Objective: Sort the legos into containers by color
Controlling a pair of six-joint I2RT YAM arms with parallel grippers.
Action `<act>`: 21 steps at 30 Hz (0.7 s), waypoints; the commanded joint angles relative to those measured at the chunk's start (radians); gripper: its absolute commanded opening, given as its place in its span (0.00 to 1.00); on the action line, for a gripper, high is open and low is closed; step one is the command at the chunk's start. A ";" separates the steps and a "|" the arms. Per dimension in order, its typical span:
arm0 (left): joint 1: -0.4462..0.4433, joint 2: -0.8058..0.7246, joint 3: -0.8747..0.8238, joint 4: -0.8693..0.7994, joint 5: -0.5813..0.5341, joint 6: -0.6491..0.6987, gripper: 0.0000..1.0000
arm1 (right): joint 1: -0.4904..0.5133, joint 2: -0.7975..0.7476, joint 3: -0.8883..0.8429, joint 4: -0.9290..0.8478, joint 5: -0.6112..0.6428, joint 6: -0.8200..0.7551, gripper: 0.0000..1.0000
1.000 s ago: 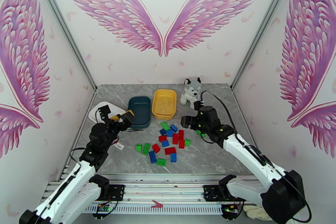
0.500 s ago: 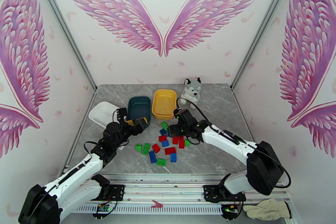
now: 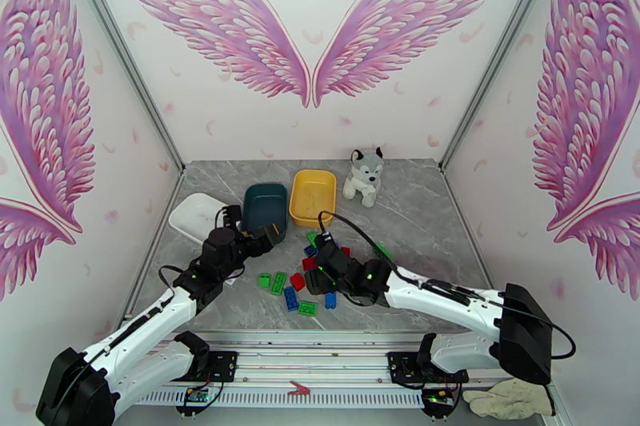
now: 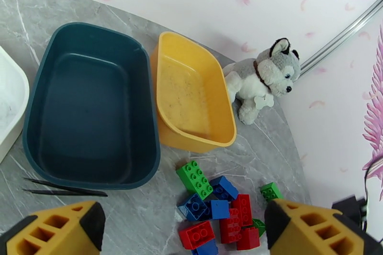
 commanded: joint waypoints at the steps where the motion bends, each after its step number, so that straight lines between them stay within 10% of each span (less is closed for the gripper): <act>1: -0.015 -0.010 0.030 -0.041 -0.016 -0.008 0.99 | 0.031 -0.012 -0.093 0.004 0.119 0.145 0.76; 21: -0.078 0.017 0.060 -0.067 -0.080 0.023 0.99 | 0.120 0.190 -0.168 0.174 0.156 0.261 0.67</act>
